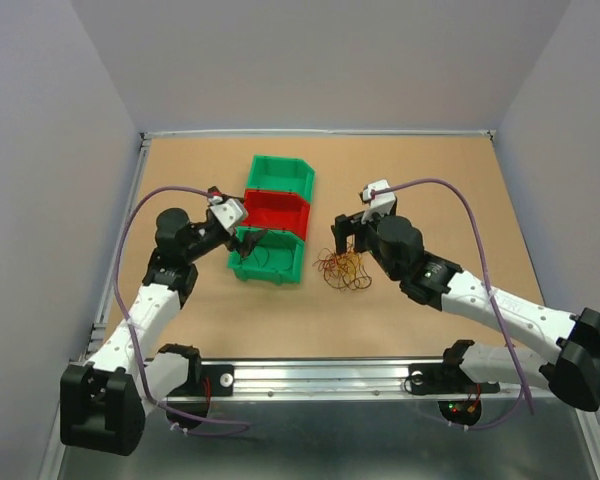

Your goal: Untangle the cables

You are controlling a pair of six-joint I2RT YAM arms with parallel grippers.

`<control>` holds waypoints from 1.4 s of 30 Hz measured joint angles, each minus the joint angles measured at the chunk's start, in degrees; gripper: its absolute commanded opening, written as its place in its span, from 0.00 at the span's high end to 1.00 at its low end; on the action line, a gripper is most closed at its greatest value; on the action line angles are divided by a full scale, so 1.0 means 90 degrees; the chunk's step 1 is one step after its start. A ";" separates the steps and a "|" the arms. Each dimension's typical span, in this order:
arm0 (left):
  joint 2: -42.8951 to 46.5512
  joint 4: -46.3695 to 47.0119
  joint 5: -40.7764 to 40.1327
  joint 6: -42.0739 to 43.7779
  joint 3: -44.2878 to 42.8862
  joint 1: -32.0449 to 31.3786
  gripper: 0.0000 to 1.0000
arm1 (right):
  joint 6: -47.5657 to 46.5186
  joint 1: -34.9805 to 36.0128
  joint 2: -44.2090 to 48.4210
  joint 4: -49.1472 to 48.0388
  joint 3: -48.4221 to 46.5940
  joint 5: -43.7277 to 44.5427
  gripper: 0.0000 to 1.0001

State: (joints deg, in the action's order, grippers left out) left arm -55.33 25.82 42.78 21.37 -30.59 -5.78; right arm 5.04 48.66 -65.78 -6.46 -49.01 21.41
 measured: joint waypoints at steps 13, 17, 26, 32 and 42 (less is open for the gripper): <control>-0.2766 -0.0163 -0.0940 0.0500 -0.2662 -0.2943 0.14 | 0.1707 -0.0007 0.0896 0.1156 0.0952 0.2662 0.00; -0.3490 -0.0092 -0.1236 -0.0175 -0.2594 -0.2997 0.14 | 0.2193 -0.0007 0.0493 0.1571 0.0612 0.2946 0.00; -0.4311 -0.0279 -0.1239 -0.0600 -0.2623 -0.3218 0.16 | 0.2696 -0.0007 0.0027 0.1851 0.0282 0.3155 0.24; -0.4792 -0.0340 -0.0916 -0.0738 -0.2868 -0.3257 0.19 | 0.2815 -0.0007 0.0831 0.1894 0.0644 0.3512 0.21; -0.5474 -0.0935 -0.0406 -0.1117 -0.3461 -0.3271 0.38 | 0.2909 -0.0007 0.1977 0.1950 0.1107 0.3677 0.25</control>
State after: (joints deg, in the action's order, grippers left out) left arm -104.60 17.41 39.13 11.31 -61.73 -35.22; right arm 31.22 48.60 -47.99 11.09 -39.05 54.50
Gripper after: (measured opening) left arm 0.713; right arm 0.758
